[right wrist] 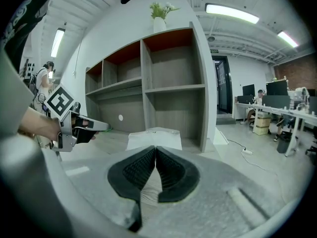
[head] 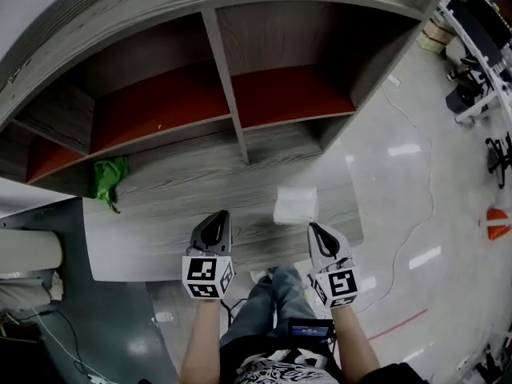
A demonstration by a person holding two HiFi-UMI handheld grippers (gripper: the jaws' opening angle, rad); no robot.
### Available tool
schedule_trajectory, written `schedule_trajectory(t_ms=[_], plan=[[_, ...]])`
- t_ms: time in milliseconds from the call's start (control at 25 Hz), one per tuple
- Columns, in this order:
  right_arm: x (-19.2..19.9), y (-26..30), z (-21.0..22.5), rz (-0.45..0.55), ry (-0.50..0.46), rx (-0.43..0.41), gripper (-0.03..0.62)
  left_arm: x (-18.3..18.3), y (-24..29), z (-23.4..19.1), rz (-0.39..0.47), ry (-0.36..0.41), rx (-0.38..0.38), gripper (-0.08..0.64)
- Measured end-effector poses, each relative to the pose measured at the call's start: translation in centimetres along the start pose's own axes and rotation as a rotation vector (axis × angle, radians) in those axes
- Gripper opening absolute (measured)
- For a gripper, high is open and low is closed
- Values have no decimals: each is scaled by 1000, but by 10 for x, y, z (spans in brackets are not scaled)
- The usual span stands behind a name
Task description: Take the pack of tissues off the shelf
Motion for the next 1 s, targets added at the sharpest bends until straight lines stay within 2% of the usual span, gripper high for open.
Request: schedule_trajectory(t_ms=[680,1000], plan=[[67,11,-6,-119,24,-27,9,41,11,-5,-72,-14,13,6],[94,13,-6,-225,24,-12,9,53,11,-2,-97,-21,38,6]])
Point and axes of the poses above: the fingertips, and each gripper's own axes: y forward along the fingers, z to its right, x out of its underside, the point moved 1 cm from there along -y, backward along the fingers, and after that the axes turned 6 degrees about -y, right-handed, at the moved point
